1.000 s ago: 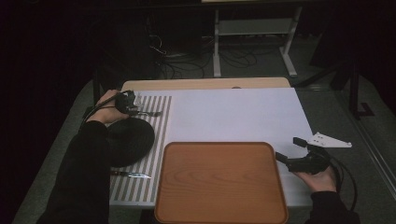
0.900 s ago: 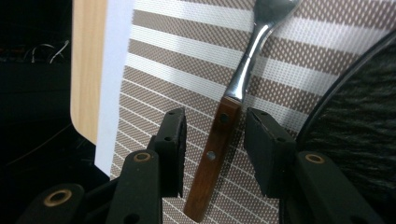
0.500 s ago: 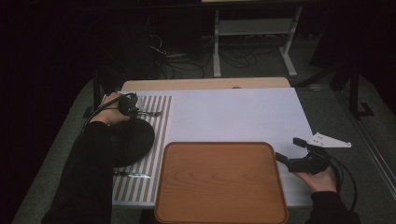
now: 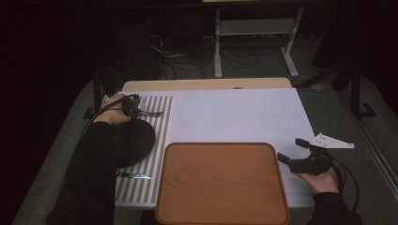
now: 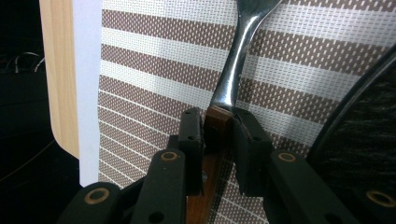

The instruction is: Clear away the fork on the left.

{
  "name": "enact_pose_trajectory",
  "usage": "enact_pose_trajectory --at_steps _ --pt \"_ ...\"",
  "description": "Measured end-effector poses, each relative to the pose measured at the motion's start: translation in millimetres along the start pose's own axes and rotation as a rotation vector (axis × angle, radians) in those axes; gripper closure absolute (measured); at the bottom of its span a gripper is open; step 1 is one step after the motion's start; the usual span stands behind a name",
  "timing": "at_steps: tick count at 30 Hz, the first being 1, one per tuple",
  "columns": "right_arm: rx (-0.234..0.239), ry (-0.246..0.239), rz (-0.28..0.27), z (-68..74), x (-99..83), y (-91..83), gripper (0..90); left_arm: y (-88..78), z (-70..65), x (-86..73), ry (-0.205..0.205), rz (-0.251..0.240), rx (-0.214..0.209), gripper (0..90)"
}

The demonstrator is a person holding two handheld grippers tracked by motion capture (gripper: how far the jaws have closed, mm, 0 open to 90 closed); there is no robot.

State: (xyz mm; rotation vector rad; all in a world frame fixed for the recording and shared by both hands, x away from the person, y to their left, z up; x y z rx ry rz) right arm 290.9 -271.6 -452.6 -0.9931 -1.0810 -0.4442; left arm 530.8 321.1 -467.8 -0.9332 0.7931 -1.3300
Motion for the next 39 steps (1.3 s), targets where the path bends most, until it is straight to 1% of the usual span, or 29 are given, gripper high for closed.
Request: enact_pose_trajectory --at_steps 2,4,7,11,13,15,16,18,19,20,21,23,30,33,35,39 --pt "-0.001 0.002 0.000 0.0 0.0 0.0 0.0 -0.5 -0.8 -0.2 -0.018 0.011 0.002 76.6" --pt "-0.001 0.002 0.001 0.0 0.0 0.1 0.0 -1.3 -1.5 -0.6 -0.008 0.025 0.007 76.8" --pt "-0.004 -0.002 0.002 0.3 0.1 -0.1 0.0 -4.4 -1.9 -0.1 -0.006 0.020 0.014 76.9" --pt "-0.012 0.002 -0.014 -0.6 0.8 -2.0 0.0 -10.5 -1.3 1.5 -0.007 0.002 0.028 77.0" --pt "-0.014 0.002 -0.016 -0.5 0.9 -2.3 0.0 -14.1 -0.9 1.6 -0.029 -0.012 0.026 76.9" --pt "-0.012 0.001 -0.018 -0.4 1.0 -2.2 0.0 -18.6 -0.4 1.1 -0.034 -0.007 0.031 77.0" --pt "-0.012 0.000 -0.016 -0.3 1.0 -2.1 0.0 -20.1 -0.5 0.6 -0.049 -0.013 0.029 77.0" --pt "-0.011 -0.001 -0.014 -0.1 0.8 -1.9 0.0 -24.6 -0.4 -0.6 -0.070 -0.020 0.037 77.0" --pt "-0.011 -0.001 -0.013 -0.1 0.8 -1.7 0.0 -24.6 -0.4 -0.6 -0.070 -0.020 0.037 77.0" --pt "-0.012 -0.001 -0.012 -0.1 0.8 -1.5 0.0 -30.3 0.5 -2.9 -0.085 -0.029 0.039 77.0" --pt "-0.012 -0.001 -0.011 0.0 0.7 -1.3 0.0 -33.1 0.7 -4.5 -0.088 -0.029 0.044 77.0" --pt "-0.010 -0.003 -0.005 0.3 0.5 -0.8 0.0 -39.7 1.3 -8.1 -0.087 -0.022 0.054 77.0" --pt "-0.010 -0.006 -0.004 1.5 0.7 -0.4 0.0 -59.8 0.0 -17.9 -0.101 -0.036 0.078 76.9" --pt "-0.010 -0.009 -0.001 1.7 0.7 0.0 0.0 -68.2 -2.6 -18.1 -0.104 -0.037 0.076 76.9" --pt "-0.010 -0.009 -0.002 1.9 0.8 0.0 0.0 -75.3 -4.1 -16.5 -0.095 -0.030 0.070 77.0" --pt "-0.009 -0.008 -0.003 2.1 1.0 -0.3 0.0 -93.2 -6.9 -10.8 -0.089 -0.035 0.074 77.0"
Point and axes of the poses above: each handheld gripper's, and its own axes: y roughly forward along the jaws, x roughly out of its top, z roughly to its left, the point moved 2 cm from there along y, roughly forward along the jaws, and after that the axes turned 4 degrees about -x, right-handed, at the moved point
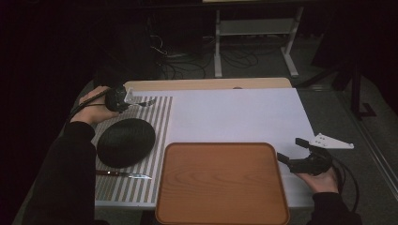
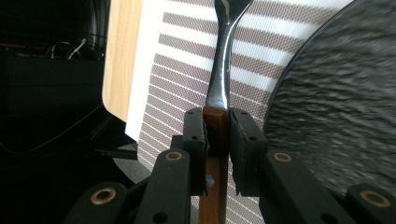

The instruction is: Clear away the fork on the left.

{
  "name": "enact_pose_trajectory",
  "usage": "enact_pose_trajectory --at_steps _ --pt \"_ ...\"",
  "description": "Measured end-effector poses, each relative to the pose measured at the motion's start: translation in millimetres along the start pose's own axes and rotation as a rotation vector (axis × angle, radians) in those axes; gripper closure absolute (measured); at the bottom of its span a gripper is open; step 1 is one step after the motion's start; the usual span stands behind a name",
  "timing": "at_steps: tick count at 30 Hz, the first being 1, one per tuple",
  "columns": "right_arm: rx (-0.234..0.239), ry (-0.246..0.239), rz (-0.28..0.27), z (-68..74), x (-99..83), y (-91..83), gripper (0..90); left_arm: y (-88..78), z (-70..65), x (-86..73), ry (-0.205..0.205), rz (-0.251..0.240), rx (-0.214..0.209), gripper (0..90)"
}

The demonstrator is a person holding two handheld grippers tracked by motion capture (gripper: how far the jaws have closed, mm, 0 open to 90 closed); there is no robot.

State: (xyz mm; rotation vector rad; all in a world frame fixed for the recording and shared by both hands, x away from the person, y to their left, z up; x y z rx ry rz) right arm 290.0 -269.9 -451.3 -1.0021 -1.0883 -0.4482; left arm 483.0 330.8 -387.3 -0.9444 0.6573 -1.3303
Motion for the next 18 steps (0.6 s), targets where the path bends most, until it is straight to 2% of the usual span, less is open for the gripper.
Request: enact_pose_trajectory --at_steps 3,5,10,18 --pt "0.001 -0.002 -0.001 0.1 0.1 0.1 0.0 -13.7 -2.1 4.9 -0.002 -0.026 -0.002 77.0" --pt "0.002 -0.002 -0.002 0.2 0.2 0.1 0.0 -21.6 -3.7 7.1 0.001 -0.025 -0.006 77.0" --pt "0.004 -0.005 -0.004 0.6 0.4 -0.1 0.0 -36.0 -8.0 8.6 -0.026 -0.048 -0.017 77.0" --pt "0.008 -0.006 0.000 1.4 0.5 0.6 0.0 -54.2 -20.2 7.3 -0.108 -0.079 -0.067 77.0"
Point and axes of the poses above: each handheld gripper's, and its own axes: y roughly forward along the jaws, x roughly out of its top, z roughly to its left, the point moved 2 cm from there along y, roughly forward along the jaws, and after that the axes turned 4 degrees about -x, right-handed, at the moved point
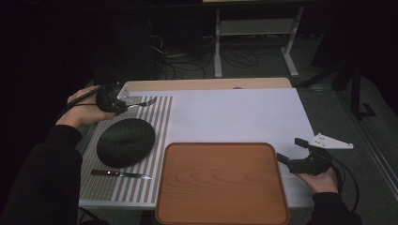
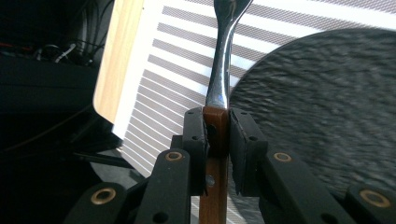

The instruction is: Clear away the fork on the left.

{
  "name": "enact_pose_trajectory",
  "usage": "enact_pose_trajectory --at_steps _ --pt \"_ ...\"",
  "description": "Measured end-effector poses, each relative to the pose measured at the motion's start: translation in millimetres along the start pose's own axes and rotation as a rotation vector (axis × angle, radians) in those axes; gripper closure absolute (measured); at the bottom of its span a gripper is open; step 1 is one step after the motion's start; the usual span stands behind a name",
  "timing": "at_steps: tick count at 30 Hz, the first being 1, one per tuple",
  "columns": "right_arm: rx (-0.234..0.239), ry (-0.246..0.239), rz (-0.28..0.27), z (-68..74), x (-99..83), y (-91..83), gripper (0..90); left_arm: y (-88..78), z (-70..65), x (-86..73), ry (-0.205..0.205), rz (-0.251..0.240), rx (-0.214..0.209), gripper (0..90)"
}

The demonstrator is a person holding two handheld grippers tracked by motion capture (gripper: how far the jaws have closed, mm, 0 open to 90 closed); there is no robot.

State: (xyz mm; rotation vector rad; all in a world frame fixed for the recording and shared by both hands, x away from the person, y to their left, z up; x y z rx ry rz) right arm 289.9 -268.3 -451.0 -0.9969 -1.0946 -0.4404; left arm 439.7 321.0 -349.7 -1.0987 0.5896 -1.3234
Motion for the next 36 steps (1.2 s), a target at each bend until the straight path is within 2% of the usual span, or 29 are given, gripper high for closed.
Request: enact_pose_trajectory --at_steps 2,7,11,21,22,25,30,32,36 --pt "0.000 -0.002 -0.001 0.3 0.2 0.1 0.0 -3.6 -5.4 1.9 -0.002 -0.012 0.001 77.0" --pt "0.000 -0.002 -0.001 0.7 0.2 0.1 0.0 -9.7 -18.5 7.1 -0.019 -0.037 -0.029 77.0" --pt "-0.001 -0.001 0.000 0.5 0.1 -0.1 0.0 -15.5 -27.3 12.1 -0.065 -0.054 -0.072 77.0" --pt "0.001 0.001 -0.003 0.5 0.2 -0.6 0.0 -23.2 -43.2 18.0 -0.097 -0.090 -0.134 77.0" --pt "0.002 0.001 -0.002 0.7 0.1 -0.7 0.0 -24.4 -46.4 18.6 -0.109 -0.111 -0.160 77.0" --pt "0.002 -0.001 -0.003 0.9 0.1 -0.7 0.0 -24.4 -51.7 19.7 -0.126 -0.134 -0.184 77.0" --pt "0.001 0.001 -0.002 0.8 0.1 -0.9 0.0 -24.9 -63.0 23.0 -0.115 -0.144 -0.214 77.0" --pt "0.000 0.000 -0.001 0.8 0.0 -0.7 0.0 -24.5 -69.8 26.3 -0.113 -0.167 -0.221 77.0" --pt "-0.001 0.000 -0.001 0.7 0.0 -0.8 0.0 -23.0 -83.5 34.2 -0.097 -0.194 -0.270 77.0"
Point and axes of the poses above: each handheld gripper's, and its own axes: y roughly forward along the jaws, x roughly out of its top, z roughly to its left, the point moved 2 cm from there along y, roughly forward along the jaws, and after that the axes turned 4 degrees about -x, right-handed, at the moved point
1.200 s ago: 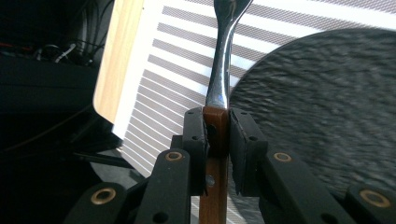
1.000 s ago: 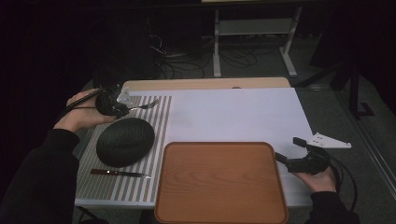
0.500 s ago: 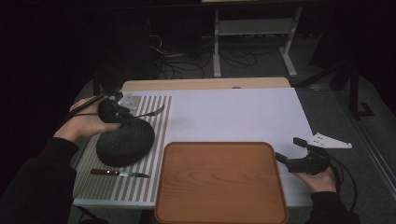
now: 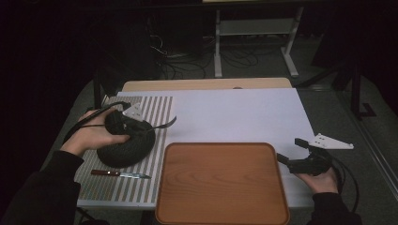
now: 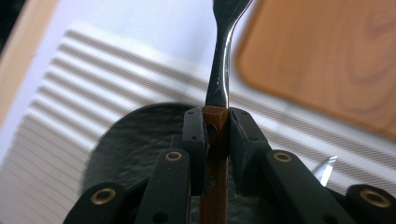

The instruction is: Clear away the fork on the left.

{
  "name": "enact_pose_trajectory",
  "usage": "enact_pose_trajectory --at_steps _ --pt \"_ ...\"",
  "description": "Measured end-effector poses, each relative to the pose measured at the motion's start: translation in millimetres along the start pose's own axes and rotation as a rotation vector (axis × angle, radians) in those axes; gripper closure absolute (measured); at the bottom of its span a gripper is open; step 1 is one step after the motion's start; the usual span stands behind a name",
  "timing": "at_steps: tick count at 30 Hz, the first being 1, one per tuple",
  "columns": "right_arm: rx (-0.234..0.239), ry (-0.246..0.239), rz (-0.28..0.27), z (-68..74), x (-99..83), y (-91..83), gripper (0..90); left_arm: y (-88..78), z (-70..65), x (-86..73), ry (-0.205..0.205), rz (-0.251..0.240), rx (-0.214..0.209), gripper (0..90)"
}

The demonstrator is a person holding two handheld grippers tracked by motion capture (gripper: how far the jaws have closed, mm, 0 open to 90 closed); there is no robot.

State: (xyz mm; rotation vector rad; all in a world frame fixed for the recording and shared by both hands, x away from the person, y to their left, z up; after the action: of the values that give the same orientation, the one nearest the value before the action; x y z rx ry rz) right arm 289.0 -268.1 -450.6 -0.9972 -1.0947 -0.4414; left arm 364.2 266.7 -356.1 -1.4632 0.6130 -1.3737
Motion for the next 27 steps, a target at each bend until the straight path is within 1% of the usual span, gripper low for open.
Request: enact_pose_trajectory --at_steps 4,6,7,8,9,13,15,16,17,21,23,24,25,26,27 --pt "0.000 0.000 -0.004 0.3 0.1 -0.6 0.0 7.2 -7.9 3.3 -0.027 -0.012 -0.048 77.0" --pt "0.000 0.000 -0.005 0.2 0.1 -0.7 0.0 8.7 -9.5 3.8 -0.031 -0.008 -0.054 77.0" --pt "0.000 0.000 -0.005 0.2 0.1 -0.8 0.0 10.8 -13.0 4.6 -0.050 -0.008 -0.057 77.1" --pt "0.000 0.000 -0.005 0.2 0.1 -0.8 0.0 10.8 -13.0 4.6 -0.050 -0.008 -0.057 77.1" --pt "0.001 0.000 -0.004 0.2 0.0 -0.7 0.0 12.2 -16.9 5.3 -0.067 -0.007 -0.069 77.1" --pt "0.001 -0.001 -0.004 0.3 0.1 -0.7 0.0 15.8 -25.3 5.1 -0.096 -0.019 -0.113 77.2" --pt "0.001 0.000 -0.004 0.5 0.1 -0.8 0.0 17.2 -28.8 4.3 -0.119 -0.028 -0.143 77.2" --pt "0.001 -0.001 -0.003 0.6 0.1 -0.8 0.0 18.2 -31.0 3.8 -0.139 -0.032 -0.160 77.2" --pt "0.000 -0.001 -0.003 0.6 0.1 -0.8 0.0 20.0 -33.6 3.5 -0.162 -0.035 -0.187 77.1" --pt "-0.003 -0.001 -0.005 0.2 0.3 -1.2 0.0 27.3 -45.3 3.3 -0.205 -0.043 -0.223 77.1" --pt "-0.004 0.000 -0.006 -0.1 0.3 -1.6 0.0 31.1 -49.8 3.2 -0.248 -0.046 -0.251 77.1" --pt "-0.004 0.000 -0.006 -0.1 0.3 -1.6 0.0 31.1 -49.8 3.2 -0.248 -0.046 -0.251 77.1" --pt "-0.003 -0.001 -0.005 0.1 0.2 -1.5 0.0 34.2 -51.2 3.2 -0.354 -0.049 -0.261 77.1" --pt "-0.002 -0.002 -0.003 0.3 0.2 -1.3 0.0 34.2 -51.2 3.2 -0.354 -0.049 -0.261 77.1" --pt "-0.001 -0.002 -0.001 0.5 0.1 -1.1 0.0 36.8 -54.2 4.0 -0.445 -0.088 -0.291 77.1"
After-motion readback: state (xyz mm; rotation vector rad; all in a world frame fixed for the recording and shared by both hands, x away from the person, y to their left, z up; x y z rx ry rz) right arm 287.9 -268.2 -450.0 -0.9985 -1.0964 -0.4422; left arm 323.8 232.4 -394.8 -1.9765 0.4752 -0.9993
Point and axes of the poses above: each handheld gripper's, and its own axes: y roughly forward along the jaws, x roughly out of its top, z roughly to its left, the point moved 2 cm from there along y, roughly forward along the jaws, and after that the axes turned 4 degrees about -x, right-handed, at the moved point
